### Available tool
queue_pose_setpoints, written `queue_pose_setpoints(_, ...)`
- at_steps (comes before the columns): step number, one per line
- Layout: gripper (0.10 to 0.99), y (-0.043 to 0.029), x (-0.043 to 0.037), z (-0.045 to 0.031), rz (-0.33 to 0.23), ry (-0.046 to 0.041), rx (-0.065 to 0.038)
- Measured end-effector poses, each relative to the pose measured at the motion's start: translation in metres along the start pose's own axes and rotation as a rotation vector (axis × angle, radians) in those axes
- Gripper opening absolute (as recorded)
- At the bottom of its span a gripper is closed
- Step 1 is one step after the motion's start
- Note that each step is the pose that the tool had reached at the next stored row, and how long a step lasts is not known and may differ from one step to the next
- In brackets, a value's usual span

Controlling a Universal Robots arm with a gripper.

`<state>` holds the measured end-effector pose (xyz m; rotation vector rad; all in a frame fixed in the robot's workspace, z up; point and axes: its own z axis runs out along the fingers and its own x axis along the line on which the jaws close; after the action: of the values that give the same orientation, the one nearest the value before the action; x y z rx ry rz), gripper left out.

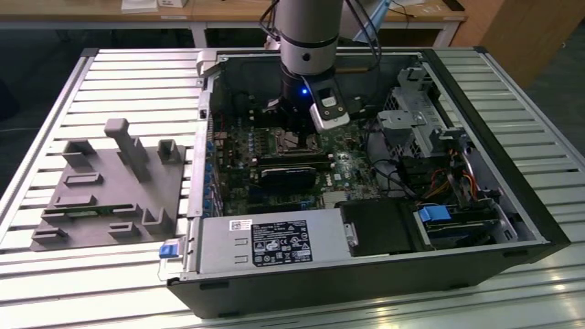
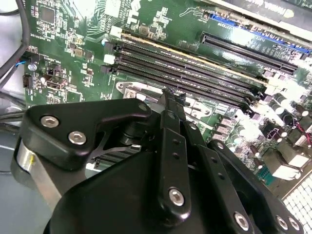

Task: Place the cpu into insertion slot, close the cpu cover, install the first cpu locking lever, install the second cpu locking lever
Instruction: 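Install the second cpu locking lever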

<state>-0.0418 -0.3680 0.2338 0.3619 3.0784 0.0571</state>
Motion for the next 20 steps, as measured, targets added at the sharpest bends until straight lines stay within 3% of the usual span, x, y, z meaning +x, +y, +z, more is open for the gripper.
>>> queue_pose_setpoints(1, 0.106, -0.0002, 0.0008, 0.0001, 0.0, 0.0009, -0.005)
queue_pose_setpoints(5, 0.106, -0.0034, 0.0051, 0.0008, 0.002, 0.0099, -0.044)
queue_pose_setpoints(10, 0.106, -0.0107, 0.0074, 0.0014, 0.003, 0.0131, -0.058)
queue_pose_setpoints(20, 0.106, -0.0235, 0.0096, 0.007, 0.005, 0.0269, -0.116)
